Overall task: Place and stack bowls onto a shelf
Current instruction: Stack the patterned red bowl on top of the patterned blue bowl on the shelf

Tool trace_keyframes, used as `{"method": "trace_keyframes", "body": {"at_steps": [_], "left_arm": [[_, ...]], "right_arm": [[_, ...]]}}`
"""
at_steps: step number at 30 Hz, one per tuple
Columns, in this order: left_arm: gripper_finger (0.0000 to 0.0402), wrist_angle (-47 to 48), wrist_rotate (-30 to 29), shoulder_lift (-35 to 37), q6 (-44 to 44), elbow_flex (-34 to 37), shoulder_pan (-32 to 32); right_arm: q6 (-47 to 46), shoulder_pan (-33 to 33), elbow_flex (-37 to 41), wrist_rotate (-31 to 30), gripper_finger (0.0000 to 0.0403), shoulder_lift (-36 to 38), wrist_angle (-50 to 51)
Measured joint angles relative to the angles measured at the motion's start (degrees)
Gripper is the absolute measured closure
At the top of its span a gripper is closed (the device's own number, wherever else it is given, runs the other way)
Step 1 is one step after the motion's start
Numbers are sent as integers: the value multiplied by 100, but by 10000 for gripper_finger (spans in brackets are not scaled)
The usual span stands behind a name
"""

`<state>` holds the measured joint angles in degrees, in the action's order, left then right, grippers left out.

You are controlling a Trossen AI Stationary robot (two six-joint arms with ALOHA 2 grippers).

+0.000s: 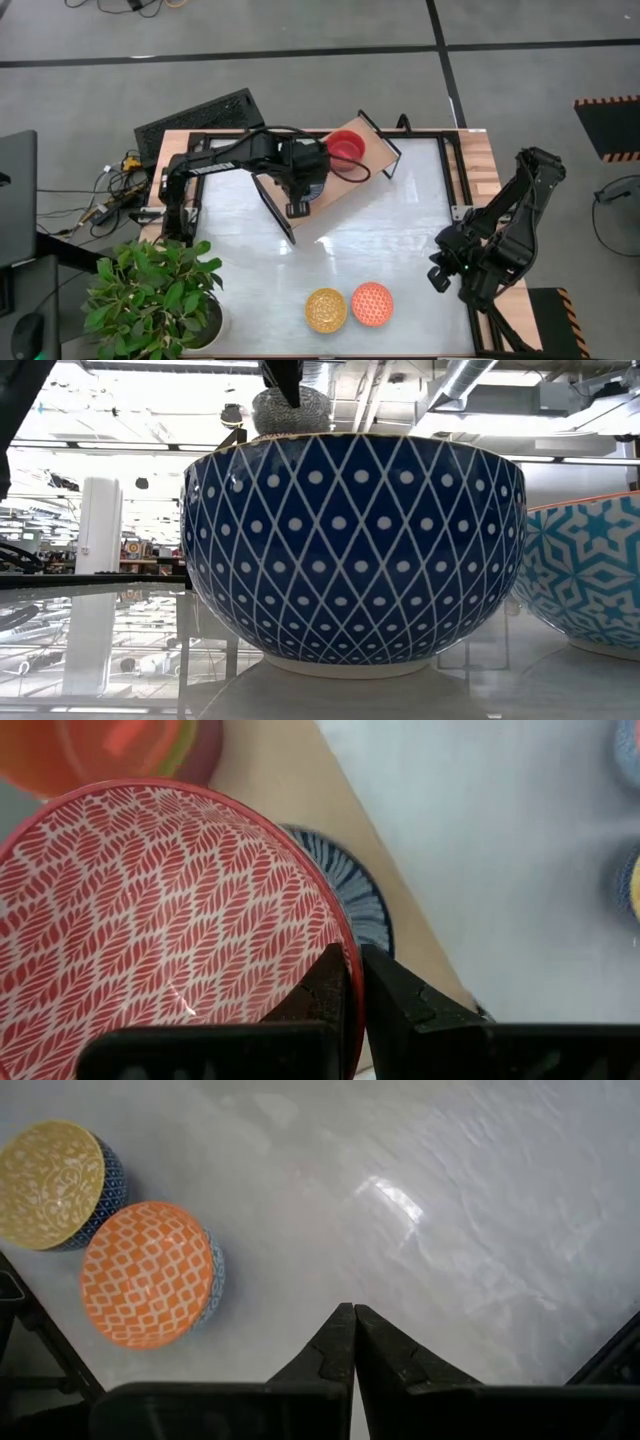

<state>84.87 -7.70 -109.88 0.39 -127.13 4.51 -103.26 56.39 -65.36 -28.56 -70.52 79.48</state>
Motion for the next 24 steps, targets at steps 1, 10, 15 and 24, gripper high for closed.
{"method": "trace_keyframes", "body": {"at_steps": [1, 10, 15, 24], "left_arm": [[397, -75, 5, 11, 17, 0, -5], [397, -263, 258, 9, -170, -4, -42], [397, -259, 98, 6, -254, -4, -74], [397, -333, 44, 4, -221, -4, -140]], "right_arm": [[8, -17, 0, -2, 371, 0, -2], [21, -30, 0, -2, 371, 0, 0], [21, -30, 0, -2, 369, 0, -2], [28, -25, 0, -2, 372, 0, 4]]}}
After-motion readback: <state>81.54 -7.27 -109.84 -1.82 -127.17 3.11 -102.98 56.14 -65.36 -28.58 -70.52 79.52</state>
